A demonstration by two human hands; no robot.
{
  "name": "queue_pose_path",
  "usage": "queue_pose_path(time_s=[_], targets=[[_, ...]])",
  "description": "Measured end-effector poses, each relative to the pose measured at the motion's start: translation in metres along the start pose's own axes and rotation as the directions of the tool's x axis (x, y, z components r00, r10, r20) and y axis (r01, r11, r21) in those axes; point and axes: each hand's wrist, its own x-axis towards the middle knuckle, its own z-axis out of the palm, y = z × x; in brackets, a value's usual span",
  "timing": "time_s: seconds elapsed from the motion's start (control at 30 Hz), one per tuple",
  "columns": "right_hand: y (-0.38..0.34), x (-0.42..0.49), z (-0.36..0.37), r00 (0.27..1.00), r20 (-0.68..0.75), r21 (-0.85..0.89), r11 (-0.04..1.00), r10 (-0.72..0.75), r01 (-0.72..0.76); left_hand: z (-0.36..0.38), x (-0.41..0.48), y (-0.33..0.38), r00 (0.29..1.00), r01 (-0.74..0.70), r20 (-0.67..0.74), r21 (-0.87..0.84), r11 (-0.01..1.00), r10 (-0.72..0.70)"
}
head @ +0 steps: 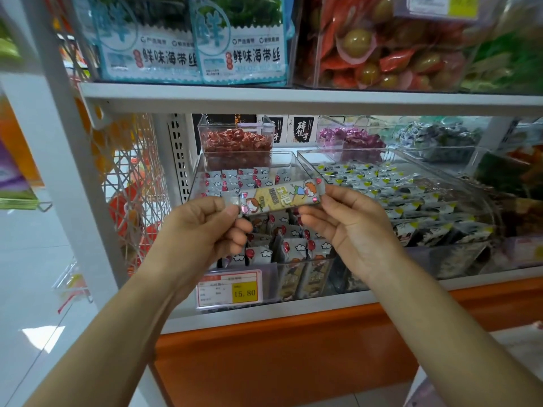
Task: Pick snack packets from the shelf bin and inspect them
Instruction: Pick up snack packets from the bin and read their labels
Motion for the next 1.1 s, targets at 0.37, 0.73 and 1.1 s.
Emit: queue_pose_path(time_s=[0.37,0.73,1.1], targets=[[0.006,-0.003,-0.001,0.946,0.121,-0.463,0.826,-0.301,0.321,-0.001,-0.001,-0.002,0.999,0.004,0.054,-0.091,0.996,0.001],[0.010,-0.007,0.002,0.951,0.204,-0.544,0.781,-0.232,0.307,-0.003,-0.005,-0.001,0.994,-0.110,0.043,0.210,0.972,0.103],[0.005,-0.006,0.002,0.885,0.226,-0.697,0.567,-0.406,0.439,0.004,-0.007,0.001,0.982,-0.182,0.130,0.424,0.887,0.140]])
